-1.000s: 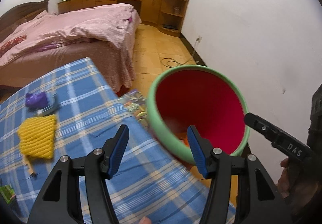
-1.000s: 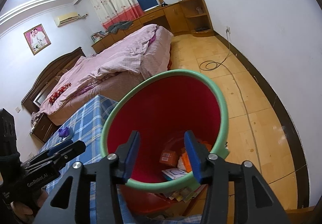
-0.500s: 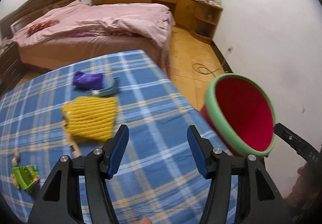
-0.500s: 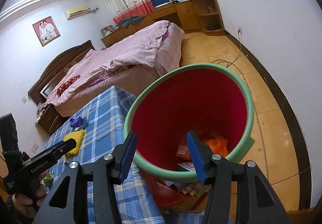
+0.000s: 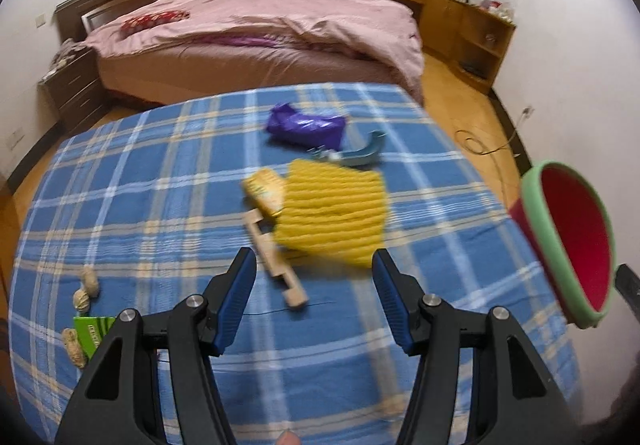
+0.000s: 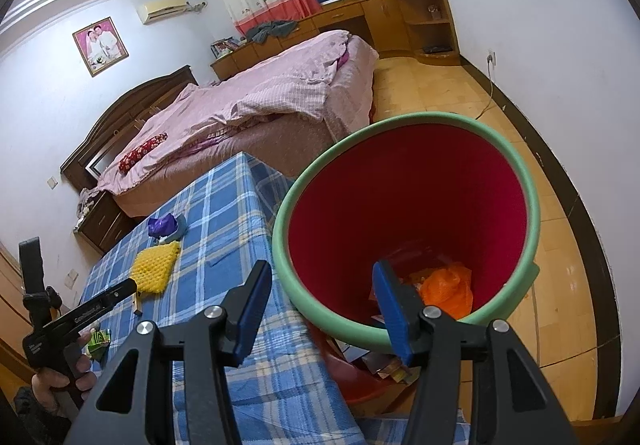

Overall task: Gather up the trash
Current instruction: 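Move the left tool to the table and grasp the wooden stick, then grasp the yellow foam net with the right tool while the left tool holds the stick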

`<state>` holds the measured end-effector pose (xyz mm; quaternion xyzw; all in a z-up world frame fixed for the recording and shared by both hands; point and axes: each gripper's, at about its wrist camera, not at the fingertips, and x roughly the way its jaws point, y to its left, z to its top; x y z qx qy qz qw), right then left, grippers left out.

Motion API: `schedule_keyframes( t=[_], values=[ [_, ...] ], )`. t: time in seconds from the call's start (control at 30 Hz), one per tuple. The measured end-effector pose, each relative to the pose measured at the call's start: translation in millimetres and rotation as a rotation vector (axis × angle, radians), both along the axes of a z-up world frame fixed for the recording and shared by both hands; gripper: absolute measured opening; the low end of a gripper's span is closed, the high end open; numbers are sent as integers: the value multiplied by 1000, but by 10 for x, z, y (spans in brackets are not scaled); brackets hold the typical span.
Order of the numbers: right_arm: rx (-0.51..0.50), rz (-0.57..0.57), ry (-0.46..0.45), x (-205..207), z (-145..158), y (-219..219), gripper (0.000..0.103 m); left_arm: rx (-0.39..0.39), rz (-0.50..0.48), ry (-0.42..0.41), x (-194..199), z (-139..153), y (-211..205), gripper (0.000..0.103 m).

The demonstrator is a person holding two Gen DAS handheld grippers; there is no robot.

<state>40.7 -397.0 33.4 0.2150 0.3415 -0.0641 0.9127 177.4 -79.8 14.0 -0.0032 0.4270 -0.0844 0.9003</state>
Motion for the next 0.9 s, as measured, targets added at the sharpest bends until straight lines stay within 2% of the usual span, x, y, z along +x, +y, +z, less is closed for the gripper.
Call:
schedule_keyframes(
  t=[0.2, 0.4, 0.5, 0.63, 0.77, 0.9],
  values=[
    [-4, 5, 14, 62, -16, 50, 56, 28, 56, 39, 96, -168, 108, 60],
    [-12, 15, 22, 104, -23, 90, 56, 24, 95, 58, 155, -268, 208, 48],
    [-13, 20, 26, 128, -29, 99, 56, 27, 101, 50, 167, -268, 240, 36],
    [-22, 36, 26, 172, -15, 165, 56, 11, 109, 49, 176, -265, 306, 10],
    [-33, 59, 27, 230, 7, 262, 56, -37, 111, 56, 169, -258, 407, 10],
    [-48, 94, 29, 314, 41, 407, 56, -59, 117, 27, 123, -186, 510, 10]
  ],
)
